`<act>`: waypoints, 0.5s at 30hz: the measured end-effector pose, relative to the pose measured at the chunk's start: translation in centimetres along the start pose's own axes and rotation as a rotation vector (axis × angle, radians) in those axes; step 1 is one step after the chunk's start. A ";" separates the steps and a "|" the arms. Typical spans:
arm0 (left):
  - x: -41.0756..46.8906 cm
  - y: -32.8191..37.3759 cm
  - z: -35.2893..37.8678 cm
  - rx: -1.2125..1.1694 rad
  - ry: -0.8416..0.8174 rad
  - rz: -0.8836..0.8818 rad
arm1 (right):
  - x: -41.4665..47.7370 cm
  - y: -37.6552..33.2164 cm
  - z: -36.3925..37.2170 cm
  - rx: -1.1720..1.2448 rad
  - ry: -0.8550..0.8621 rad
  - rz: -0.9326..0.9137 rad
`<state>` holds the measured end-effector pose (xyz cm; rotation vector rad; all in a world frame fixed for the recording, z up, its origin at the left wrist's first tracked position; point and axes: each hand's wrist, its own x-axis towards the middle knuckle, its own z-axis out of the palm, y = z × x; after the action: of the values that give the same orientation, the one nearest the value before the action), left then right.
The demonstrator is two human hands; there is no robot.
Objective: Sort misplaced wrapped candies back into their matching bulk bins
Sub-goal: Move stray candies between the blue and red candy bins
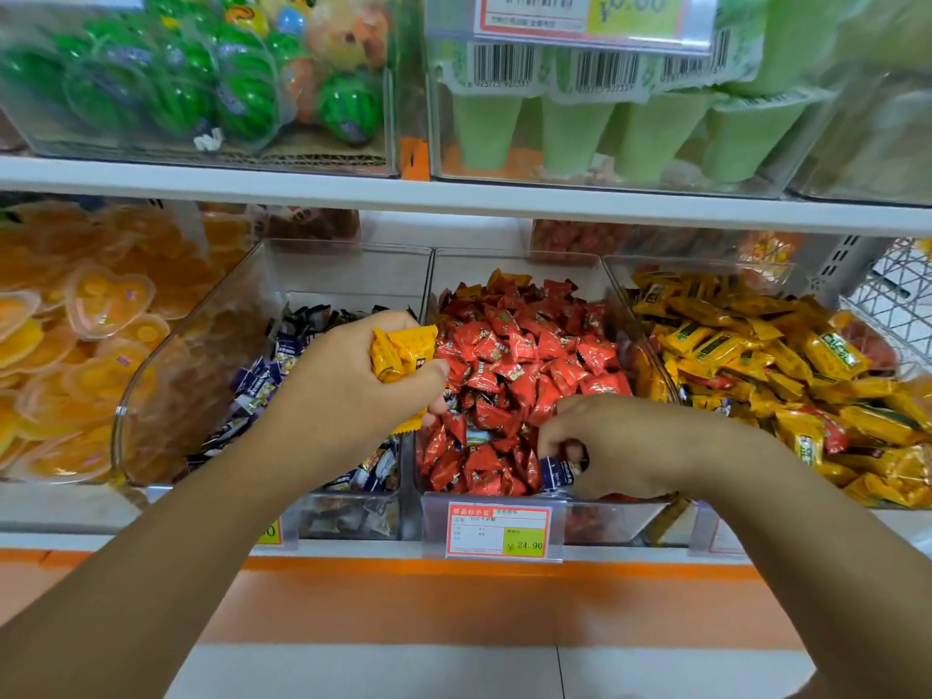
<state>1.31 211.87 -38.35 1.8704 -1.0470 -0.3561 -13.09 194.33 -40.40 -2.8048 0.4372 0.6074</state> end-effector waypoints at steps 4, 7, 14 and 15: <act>-0.1 0.0 -0.1 0.023 0.004 0.010 | -0.5 0.3 -0.1 0.074 0.066 -0.063; -0.1 0.0 -0.1 0.032 0.006 0.016 | -1.1 0.4 -0.5 0.195 0.087 -0.083; -0.1 0.0 0.1 0.013 0.009 -0.003 | -0.9 0.3 -0.5 0.235 0.023 -0.048; -0.1 0.0 0.1 0.007 0.008 -0.008 | -0.8 0.3 -0.4 0.228 0.015 -0.047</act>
<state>1.20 211.89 -38.37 1.8817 -1.0369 -0.3495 -13.77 194.15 -39.75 -2.5961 0.4145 0.4931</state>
